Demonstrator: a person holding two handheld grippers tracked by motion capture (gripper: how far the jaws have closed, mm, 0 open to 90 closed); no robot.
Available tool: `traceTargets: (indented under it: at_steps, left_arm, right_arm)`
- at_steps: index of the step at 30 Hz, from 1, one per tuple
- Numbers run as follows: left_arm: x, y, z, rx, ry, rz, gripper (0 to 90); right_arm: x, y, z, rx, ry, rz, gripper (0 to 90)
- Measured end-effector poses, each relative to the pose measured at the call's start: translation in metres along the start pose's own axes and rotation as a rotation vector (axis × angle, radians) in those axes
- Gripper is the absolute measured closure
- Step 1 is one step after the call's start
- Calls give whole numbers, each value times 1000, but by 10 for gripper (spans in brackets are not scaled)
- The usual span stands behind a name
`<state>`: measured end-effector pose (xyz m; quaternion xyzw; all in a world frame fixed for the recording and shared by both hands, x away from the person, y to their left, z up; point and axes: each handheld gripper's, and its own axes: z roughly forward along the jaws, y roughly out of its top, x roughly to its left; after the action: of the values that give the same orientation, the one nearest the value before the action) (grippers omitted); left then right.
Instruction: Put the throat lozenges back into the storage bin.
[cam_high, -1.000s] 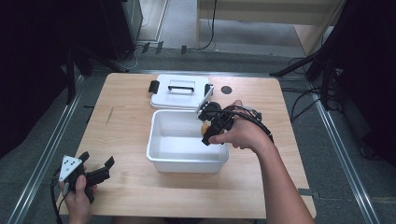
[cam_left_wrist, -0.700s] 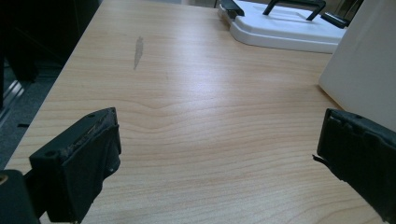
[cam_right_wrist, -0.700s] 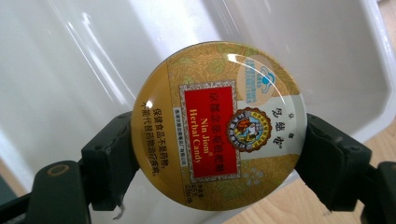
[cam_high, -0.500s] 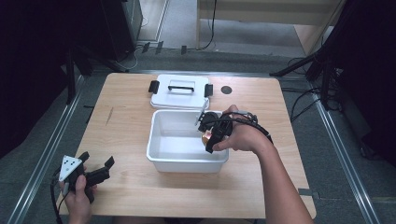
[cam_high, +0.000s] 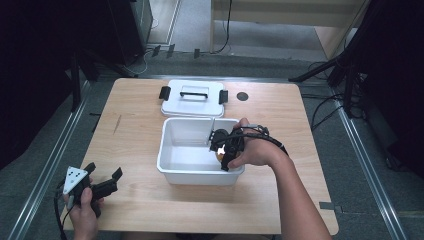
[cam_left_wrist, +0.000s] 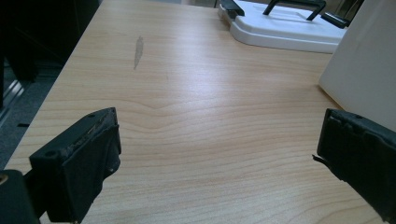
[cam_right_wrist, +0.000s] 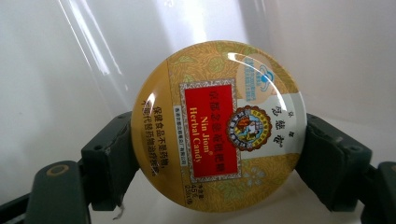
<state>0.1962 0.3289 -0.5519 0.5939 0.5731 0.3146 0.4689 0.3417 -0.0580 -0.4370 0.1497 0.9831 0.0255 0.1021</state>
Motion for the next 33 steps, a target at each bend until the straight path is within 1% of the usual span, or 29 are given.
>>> traceTargets:
  at_steps: [1,2,7,9,14,16,17,18,20,21,22,25,26,28,30,32,33]
  left_arm:
    - [0,0,0,0,-1,0,0]
    - [0,0,0,1,-1,-1,0]
    - [0,0,0,1,1,-2,0]
    - [0,0,0,0,1,-3,0]
    - [0,0,0,4,0,-2,0]
    - [0,0,0,6,-1,-1,0]
    - [0,0,0,7,-2,-1,0]
    - [0,0,0,7,-1,-1,0]
    - [0,0,0,8,-1,1,0]
    - [0,0,0,8,-1,1,0]
    - [0,0,0,7,-2,0,0]
    - [0,0,0,8,-4,1,0]
    - [0,0,0,8,-4,1,0]
    - [0,0,0,11,-3,1,0]
    - [0,0,0,10,-2,1,0]
    - [0,0,0,9,-4,0,0]
    - [0,0,0,10,-4,0,0]
  right_arm:
    - [0,0,1,3,2,8,203]
    - [0,1,2,3,-7,11,203]
    - [-1,2,4,14,2,21,202]
    - [-1,2,4,23,6,31,194]
    - [-3,0,3,21,13,53,155]
    - [-3,0,2,17,15,52,155]
    - [-4,-2,-1,5,19,68,180]
    - [-5,-2,-2,-1,19,73,210]
    - [-7,-4,-6,-16,23,94,322]
    - [-7,-4,-6,-16,23,94,322]
    - [-9,-5,-12,-40,19,112,409]
    - [-10,-7,-21,-74,44,127,474]
    - [-10,-7,-24,-85,52,139,490]
    - [-11,-8,-30,-107,62,160,514]
    - [-12,-9,-33,-115,67,164,525]
    - [-14,-13,-44,-135,70,187,542]
    - [-15,-15,-46,-143,72,192,542]
